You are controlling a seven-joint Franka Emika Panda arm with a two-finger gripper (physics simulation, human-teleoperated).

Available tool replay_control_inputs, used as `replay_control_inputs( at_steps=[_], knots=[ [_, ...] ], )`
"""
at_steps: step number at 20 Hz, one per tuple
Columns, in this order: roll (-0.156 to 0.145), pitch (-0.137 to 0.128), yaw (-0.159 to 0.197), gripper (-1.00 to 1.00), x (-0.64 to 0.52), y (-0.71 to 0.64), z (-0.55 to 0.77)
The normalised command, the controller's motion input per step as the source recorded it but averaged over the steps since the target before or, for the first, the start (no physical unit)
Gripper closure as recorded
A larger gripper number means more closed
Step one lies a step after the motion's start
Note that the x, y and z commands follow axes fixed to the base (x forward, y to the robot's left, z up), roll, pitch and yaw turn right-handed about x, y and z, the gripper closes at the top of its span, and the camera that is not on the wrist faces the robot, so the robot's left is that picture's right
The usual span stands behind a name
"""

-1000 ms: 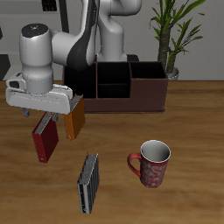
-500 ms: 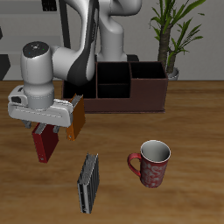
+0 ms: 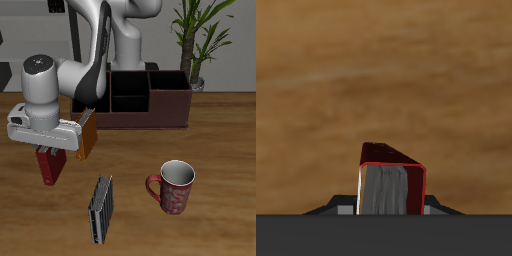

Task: Place the red book into the back desk caddy's left compartment

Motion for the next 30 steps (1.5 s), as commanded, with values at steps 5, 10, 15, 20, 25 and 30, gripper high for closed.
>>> replay_control_inputs(
  at_steps=[5, 10, 15, 20, 25, 30],
  knots=[
    [0.002, -0.038, 0.002, 1.00, -0.01, 0.01, 0.30],
    [-0.017, -0.061, 0.017, 1.00, -0.12, 0.04, 0.66],
    [-0.008, -0.063, 0.017, 1.00, -0.27, 0.12, 0.91],
    [0.020, -0.057, 0.028, 1.00, -0.36, 0.26, 0.73],
    [0.015, -0.066, 0.020, 1.00, -0.45, 0.27, 0.61],
    [-0.004, -0.022, -0.009, 1.00, -0.57, 0.24, 0.29]
  ],
)
